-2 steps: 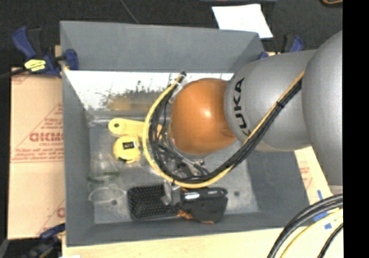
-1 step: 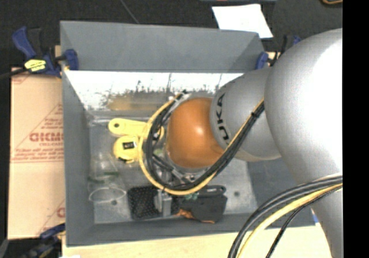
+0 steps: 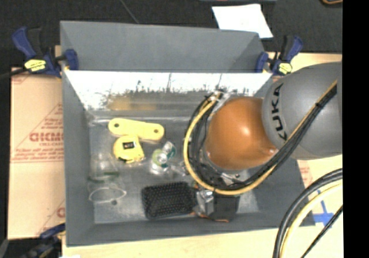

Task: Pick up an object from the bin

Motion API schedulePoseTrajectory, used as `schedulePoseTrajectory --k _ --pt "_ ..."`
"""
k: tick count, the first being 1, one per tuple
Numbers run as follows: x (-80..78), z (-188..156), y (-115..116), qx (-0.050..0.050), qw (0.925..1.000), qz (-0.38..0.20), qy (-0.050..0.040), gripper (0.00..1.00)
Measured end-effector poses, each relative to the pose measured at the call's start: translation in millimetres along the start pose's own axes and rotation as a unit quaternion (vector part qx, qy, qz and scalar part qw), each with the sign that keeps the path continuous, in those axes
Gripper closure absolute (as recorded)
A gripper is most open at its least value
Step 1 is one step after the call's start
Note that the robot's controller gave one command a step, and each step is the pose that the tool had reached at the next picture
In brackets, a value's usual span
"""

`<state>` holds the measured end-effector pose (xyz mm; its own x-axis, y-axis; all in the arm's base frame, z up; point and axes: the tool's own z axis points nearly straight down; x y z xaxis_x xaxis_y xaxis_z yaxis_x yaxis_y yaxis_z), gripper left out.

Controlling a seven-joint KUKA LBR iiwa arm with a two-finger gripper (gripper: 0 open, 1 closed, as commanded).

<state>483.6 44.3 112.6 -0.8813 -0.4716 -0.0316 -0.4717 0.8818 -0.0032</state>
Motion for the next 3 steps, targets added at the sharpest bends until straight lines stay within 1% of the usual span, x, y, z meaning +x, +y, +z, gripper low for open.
schedulePoseTrajectory --k 1,3 --pt "-41.0 40.4 43.9 -0.003 0.9871 0.160 0.0043 1.00" --pt "-41.0 40.4 43.9 -0.003 0.9869 0.162 0.0044 1.00"
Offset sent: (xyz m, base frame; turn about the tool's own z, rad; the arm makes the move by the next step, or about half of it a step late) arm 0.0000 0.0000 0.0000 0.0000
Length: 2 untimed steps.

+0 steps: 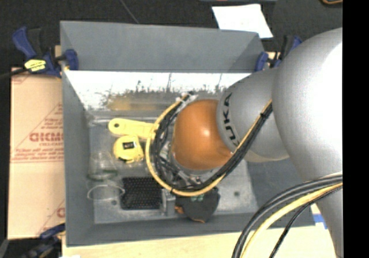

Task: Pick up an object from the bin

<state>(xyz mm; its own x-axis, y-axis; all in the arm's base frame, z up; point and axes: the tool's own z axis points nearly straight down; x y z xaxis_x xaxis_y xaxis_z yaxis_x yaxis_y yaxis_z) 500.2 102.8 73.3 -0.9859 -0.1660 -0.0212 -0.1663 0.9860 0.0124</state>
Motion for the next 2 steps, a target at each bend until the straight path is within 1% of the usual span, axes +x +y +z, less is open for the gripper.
schedulePoseTrajectory --k 1,2 --pt "-4.4 0 -15 -0.001 0.9941 -0.108 -0.0053 1.00" --pt "-10.9 -91 -5 0.000 0.9999 -0.012 0.0013 1.00"
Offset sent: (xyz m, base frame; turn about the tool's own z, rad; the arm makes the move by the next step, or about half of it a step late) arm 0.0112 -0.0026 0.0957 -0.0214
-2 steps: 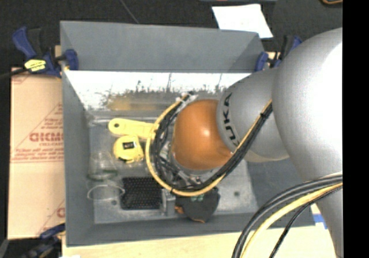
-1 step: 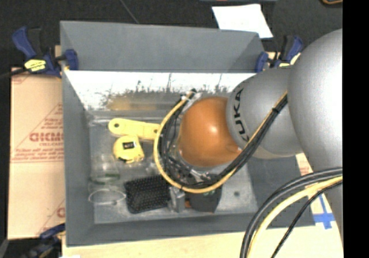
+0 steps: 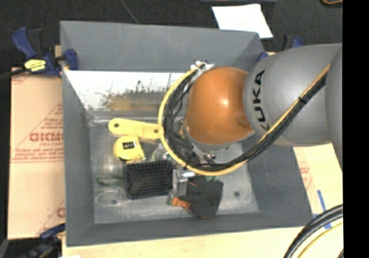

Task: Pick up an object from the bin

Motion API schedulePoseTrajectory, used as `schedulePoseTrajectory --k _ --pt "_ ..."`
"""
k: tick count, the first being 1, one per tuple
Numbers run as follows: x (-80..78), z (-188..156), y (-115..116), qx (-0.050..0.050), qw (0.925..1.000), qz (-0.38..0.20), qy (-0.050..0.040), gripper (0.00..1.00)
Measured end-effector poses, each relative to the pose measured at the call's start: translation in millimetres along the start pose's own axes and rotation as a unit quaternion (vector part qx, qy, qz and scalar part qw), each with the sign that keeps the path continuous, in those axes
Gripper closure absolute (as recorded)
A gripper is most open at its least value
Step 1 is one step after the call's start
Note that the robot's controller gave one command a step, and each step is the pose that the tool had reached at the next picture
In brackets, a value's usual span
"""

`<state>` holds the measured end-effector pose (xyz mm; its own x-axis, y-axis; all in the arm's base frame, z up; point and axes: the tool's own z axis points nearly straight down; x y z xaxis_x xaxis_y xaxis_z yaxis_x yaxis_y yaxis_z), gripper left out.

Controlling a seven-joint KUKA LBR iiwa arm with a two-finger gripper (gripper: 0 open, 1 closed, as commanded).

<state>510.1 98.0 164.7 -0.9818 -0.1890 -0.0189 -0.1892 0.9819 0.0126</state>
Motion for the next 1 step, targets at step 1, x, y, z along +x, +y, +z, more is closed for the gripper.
schedulePoseTrajectory --k 1 --pt "7.6 -76.5 -4.0 0.000 0.9959 -0.090 -0.0057 1.00"
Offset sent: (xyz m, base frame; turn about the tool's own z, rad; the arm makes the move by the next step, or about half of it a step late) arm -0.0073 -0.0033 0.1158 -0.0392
